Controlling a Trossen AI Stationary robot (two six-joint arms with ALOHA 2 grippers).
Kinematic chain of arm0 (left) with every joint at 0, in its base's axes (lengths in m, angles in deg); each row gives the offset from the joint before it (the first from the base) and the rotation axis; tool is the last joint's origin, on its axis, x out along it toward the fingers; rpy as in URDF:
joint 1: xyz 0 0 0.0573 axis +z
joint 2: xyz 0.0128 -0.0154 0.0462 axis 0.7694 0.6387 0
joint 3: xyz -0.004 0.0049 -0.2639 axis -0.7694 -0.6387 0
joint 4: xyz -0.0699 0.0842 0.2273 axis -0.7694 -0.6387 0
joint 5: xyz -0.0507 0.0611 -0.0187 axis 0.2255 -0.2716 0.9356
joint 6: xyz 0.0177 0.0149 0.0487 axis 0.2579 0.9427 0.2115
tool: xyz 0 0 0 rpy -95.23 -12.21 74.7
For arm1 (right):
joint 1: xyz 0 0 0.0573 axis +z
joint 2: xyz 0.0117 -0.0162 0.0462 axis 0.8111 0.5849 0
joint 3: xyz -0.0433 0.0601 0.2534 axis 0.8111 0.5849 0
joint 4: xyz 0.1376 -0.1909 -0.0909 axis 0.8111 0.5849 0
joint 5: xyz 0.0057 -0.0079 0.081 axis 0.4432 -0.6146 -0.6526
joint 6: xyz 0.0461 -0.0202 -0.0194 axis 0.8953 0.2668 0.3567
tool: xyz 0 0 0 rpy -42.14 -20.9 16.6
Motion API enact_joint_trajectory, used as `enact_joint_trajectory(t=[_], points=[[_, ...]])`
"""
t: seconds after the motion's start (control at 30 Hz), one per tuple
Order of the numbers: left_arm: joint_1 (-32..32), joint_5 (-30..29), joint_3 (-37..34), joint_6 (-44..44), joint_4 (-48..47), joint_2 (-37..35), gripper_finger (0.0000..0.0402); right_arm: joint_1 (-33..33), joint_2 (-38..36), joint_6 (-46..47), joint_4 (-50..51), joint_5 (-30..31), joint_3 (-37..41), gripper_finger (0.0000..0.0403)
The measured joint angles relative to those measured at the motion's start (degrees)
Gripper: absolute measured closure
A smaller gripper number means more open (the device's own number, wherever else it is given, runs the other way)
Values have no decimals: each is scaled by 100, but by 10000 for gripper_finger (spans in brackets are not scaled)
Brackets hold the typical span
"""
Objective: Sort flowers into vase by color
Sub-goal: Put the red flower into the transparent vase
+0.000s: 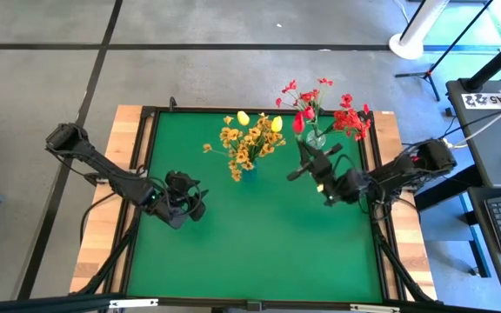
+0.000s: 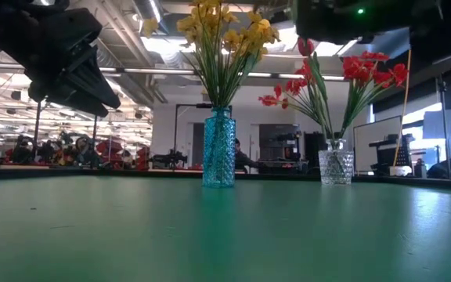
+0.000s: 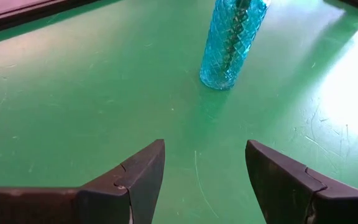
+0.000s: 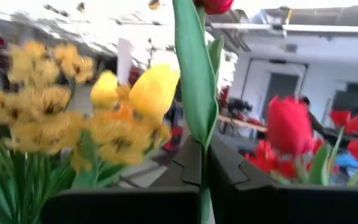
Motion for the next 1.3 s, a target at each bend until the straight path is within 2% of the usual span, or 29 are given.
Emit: enact_joint_trajectory(t=[0.17, 0.23, 0.47, 0.63, 0.83, 1.0, 1.3], points=[[0, 21, 0, 64, -25, 0, 183, -22, -894, -45, 2, -1325, 733, 400], [0, -35, 0, 117, -27, 0, 183, -7, -1394, -47, -17, -1604, 1046, 400], [184, -38, 0, 268, -51, 0, 183, -16, -3266, -47, -4, -1751, 2089, 400], [498, -39, 0, 372, -21, 0, 183, -433, -3987, -43, 573, -2072, 2290, 400], [837, 160, 0, 661, 73, 0, 183, -1665, -3999, 281, 1296, -2483, 2139, 400], [1074, 388, 0, 886, 139, 0, 183, -2839, -3847, 1296, 1703, -3629, 2109, 401], [1287, 436, 0, 916, 176, 0, 183, -4333, -3539, 2331, 1946, -4706, 2107, 401]])
